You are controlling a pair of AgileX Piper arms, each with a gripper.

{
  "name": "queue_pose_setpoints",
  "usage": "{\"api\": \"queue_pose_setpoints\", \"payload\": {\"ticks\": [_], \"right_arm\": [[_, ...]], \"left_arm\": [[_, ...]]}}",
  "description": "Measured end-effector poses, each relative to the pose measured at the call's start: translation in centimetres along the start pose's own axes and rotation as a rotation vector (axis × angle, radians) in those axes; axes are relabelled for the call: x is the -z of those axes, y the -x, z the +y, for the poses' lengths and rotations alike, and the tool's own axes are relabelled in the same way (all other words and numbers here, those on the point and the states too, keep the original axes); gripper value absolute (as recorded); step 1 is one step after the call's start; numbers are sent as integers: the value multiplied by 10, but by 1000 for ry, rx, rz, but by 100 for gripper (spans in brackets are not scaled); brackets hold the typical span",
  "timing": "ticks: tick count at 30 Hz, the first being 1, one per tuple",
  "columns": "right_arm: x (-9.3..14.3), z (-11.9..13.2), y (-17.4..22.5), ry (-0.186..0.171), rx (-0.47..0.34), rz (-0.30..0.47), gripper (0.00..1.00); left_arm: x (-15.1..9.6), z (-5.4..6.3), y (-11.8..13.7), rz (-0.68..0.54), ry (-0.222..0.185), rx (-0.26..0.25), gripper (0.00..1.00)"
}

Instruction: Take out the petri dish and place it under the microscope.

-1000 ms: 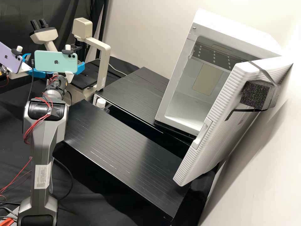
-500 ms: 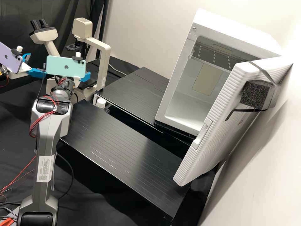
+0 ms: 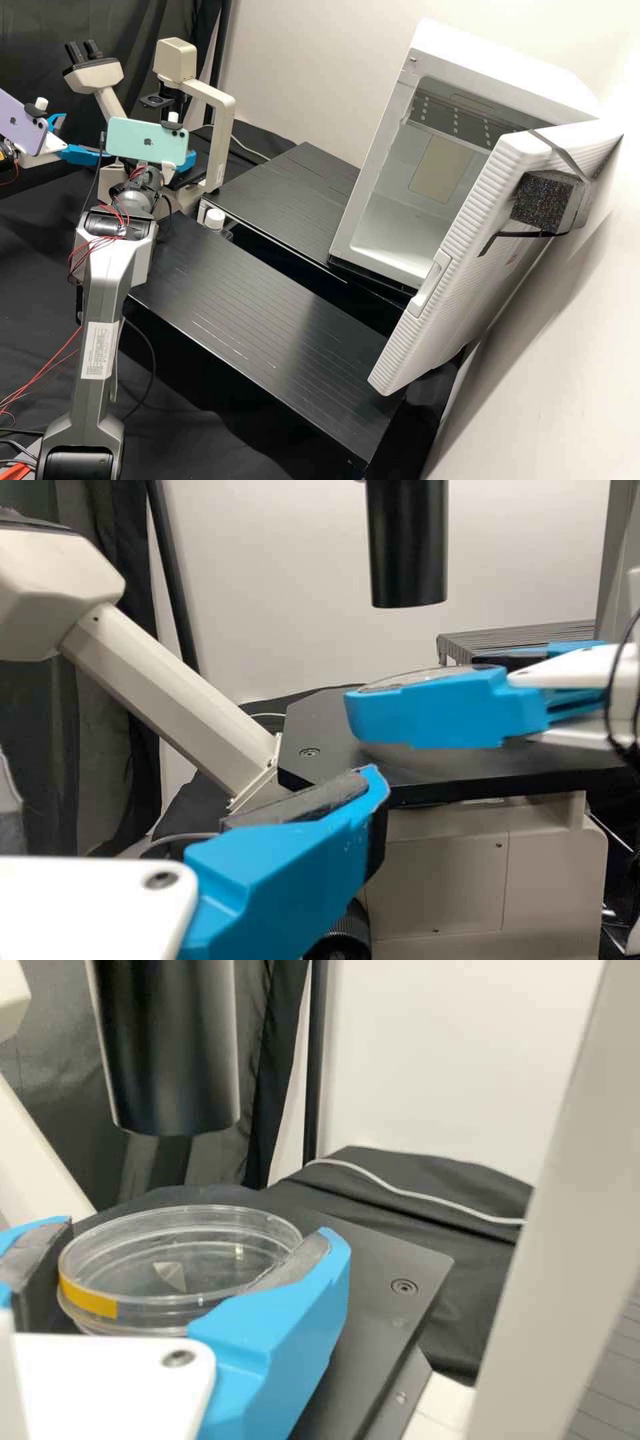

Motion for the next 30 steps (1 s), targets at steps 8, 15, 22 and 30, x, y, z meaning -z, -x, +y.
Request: {"api": "queue_pose_setpoints", "payload": {"ticks": [8, 15, 22, 30], "right_arm": [[-4, -4, -9, -33, -13, -12, 0], [-7, -6, -11, -17, -9, -18, 100], [-8, -6, -11, 11, -11, -31, 100], [-12, -10, -9, 24, -1, -34, 100]], "left_arm": [[0, 0, 0, 0, 0, 0, 100], [0, 0, 0, 0, 0, 0, 100], [0, 0, 0, 0, 0, 0, 100], [0, 0, 0, 0, 0, 0, 100]]}}
